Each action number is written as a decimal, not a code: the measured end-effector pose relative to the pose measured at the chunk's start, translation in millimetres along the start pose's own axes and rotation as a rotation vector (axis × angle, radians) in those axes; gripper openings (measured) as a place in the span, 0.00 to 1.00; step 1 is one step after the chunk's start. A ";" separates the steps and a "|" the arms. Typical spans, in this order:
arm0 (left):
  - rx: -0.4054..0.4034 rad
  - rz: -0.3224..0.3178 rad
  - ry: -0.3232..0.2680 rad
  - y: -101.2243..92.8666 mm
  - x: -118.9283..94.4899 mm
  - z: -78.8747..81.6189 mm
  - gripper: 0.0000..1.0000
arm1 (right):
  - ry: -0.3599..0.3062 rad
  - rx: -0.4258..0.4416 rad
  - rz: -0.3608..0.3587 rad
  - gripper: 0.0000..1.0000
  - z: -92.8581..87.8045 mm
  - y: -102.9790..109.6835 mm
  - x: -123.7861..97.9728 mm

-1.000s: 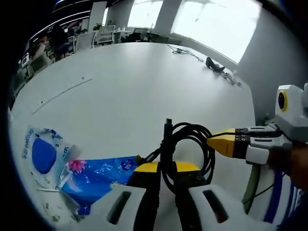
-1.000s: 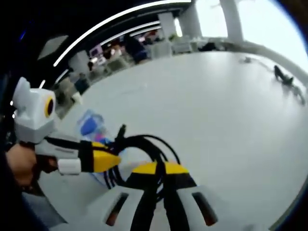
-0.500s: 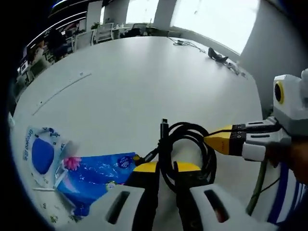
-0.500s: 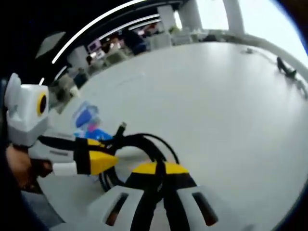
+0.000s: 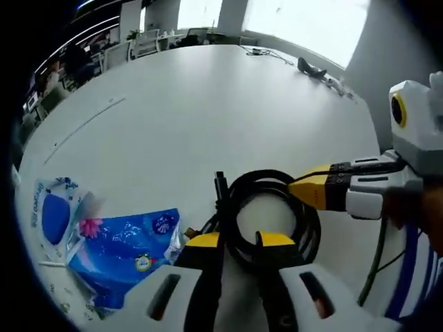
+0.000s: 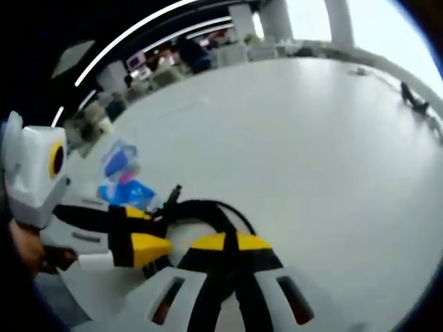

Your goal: Arrange the tabletop items into an orderly group along one side of the table until the central work area is clear of visible clutter.

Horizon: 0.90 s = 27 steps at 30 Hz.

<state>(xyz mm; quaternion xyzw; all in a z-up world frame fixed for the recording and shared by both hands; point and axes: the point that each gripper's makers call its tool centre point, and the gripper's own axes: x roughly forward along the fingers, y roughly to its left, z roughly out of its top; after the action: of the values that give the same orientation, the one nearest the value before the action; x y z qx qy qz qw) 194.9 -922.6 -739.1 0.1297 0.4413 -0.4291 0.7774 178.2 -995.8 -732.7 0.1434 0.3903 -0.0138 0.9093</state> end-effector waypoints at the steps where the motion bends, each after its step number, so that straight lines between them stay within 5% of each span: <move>1: 0.002 0.000 0.001 -0.5 0.3 -0.2 0.20 | -0.002 0.002 -0.001 0.00 0.3 -0.2 0.4; 12: -0.020 -0.009 -0.005 -5.2 1.3 0.0 0.27 | 0.007 -0.050 -0.011 0.02 0.6 -1.2 2.1; 17: -0.028 -0.013 -0.031 -5.6 -2.3 7.5 0.28 | -0.003 -0.062 -0.024 0.20 1.4 -1.2 2.2; 27: -0.042 -0.023 -0.067 -7.1 -9.4 14.3 0.33 | -0.033 -0.077 -0.033 0.31 6.3 0.8 -0.8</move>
<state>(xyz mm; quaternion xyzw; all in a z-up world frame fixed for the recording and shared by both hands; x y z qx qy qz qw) 195.3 -930.0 -722.1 0.0936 0.4254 -0.4328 0.7893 182.2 -996.9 -727.8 0.1017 0.3780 -0.0161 0.9200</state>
